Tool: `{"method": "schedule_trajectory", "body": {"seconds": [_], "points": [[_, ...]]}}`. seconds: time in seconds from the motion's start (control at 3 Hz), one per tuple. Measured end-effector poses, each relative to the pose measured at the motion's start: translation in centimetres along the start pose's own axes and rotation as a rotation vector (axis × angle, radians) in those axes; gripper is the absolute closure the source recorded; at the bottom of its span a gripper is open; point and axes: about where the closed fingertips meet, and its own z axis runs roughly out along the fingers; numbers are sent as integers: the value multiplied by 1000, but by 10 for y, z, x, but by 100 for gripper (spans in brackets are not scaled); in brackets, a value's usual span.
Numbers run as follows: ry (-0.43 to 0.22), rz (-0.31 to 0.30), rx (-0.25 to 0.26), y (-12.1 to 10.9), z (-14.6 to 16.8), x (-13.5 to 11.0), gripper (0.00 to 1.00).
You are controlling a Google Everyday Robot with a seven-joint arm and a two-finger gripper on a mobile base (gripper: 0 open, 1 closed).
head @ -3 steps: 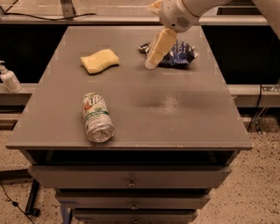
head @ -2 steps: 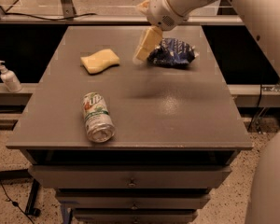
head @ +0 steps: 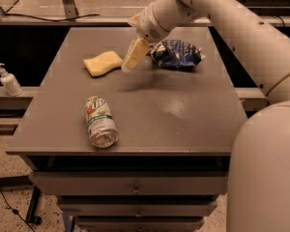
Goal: Pick sponge
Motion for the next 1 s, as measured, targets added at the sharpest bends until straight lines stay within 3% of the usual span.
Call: {"method": "schedule_trajectory", "body": {"seconds": [0.67,1.0], "points": [[-41,65,-25,-20,55,12,0],[-58,83,-49,-22,71,9,18]]}}
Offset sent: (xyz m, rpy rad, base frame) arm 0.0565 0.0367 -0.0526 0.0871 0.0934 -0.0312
